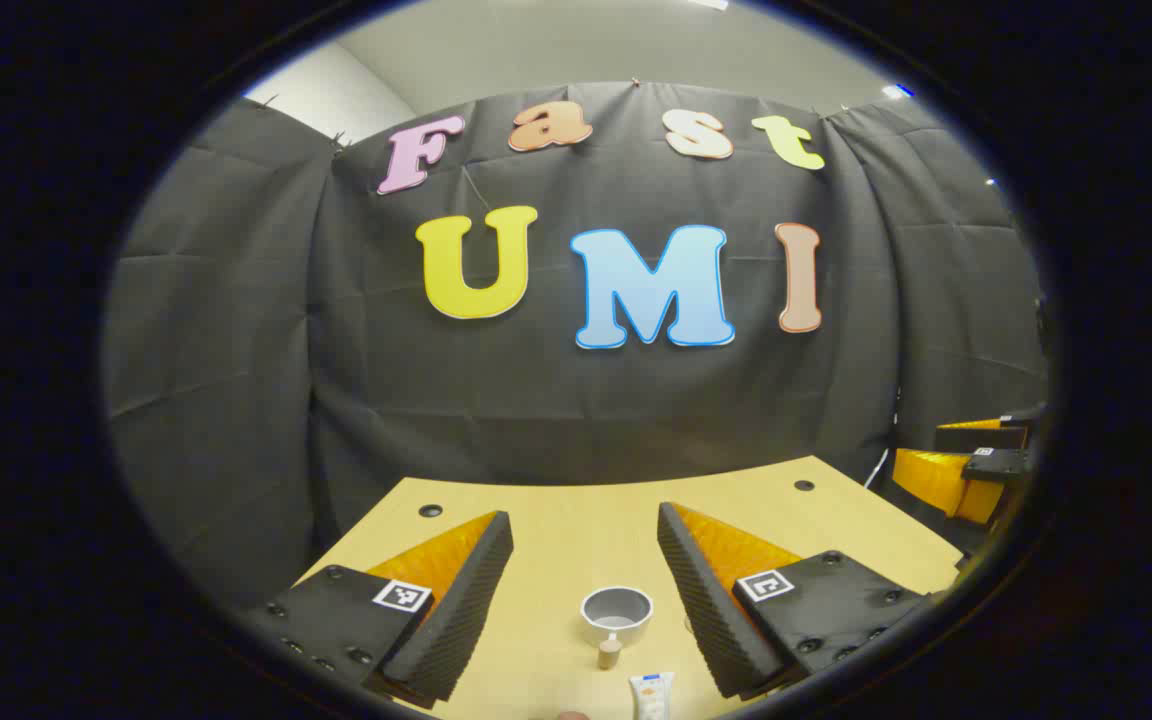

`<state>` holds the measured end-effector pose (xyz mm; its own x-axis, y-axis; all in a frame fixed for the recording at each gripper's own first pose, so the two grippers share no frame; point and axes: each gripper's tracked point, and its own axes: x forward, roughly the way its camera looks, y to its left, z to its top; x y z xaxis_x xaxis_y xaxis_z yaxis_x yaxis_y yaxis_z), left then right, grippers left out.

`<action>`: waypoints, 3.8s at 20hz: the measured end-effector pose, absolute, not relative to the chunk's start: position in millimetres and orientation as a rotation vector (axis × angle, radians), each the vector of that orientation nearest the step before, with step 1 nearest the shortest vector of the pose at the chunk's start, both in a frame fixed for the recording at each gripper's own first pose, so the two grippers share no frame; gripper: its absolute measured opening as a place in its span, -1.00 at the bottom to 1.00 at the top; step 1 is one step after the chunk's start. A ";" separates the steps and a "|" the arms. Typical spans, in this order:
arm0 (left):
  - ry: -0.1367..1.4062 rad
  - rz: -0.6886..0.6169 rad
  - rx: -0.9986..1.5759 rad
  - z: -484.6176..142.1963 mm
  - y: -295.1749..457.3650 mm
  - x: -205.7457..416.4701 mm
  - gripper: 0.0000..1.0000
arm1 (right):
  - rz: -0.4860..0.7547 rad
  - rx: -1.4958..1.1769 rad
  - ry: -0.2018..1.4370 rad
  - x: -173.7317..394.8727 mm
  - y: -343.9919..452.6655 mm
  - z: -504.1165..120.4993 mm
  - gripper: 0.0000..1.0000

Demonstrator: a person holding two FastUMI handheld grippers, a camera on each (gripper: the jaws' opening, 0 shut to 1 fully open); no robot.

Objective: Put the toothbrush and toothpaste on the desktop into the cup, then pick up the cup and place it on the coaster on the desktop.

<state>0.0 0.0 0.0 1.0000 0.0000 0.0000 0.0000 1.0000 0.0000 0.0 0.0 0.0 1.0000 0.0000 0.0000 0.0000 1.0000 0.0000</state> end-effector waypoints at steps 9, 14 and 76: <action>0.061 -0.037 0.022 -17.8 -15.4 -1.0 0.91 | 0.032 0.039 0.060 4.0 6.1 -19.9 0.77; 0.147 -0.078 0.026 -44.9 -27.4 3.1 1.00 | 0.035 0.058 0.161 9.7 10.5 -48.2 0.77; 1.327 -0.097 -0.091 -218.2 -95.9 -63.5 -0.34 | 0.012 0.051 1.355 -21.8 49.0 -328.7 -0.89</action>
<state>-63.5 -95.9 -218.2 0.2380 -0.1230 -0.9634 0.0187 0.9924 -0.1220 -21.8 49.0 -328.7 0.2142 0.0383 -0.9760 0.0208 0.9988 0.0437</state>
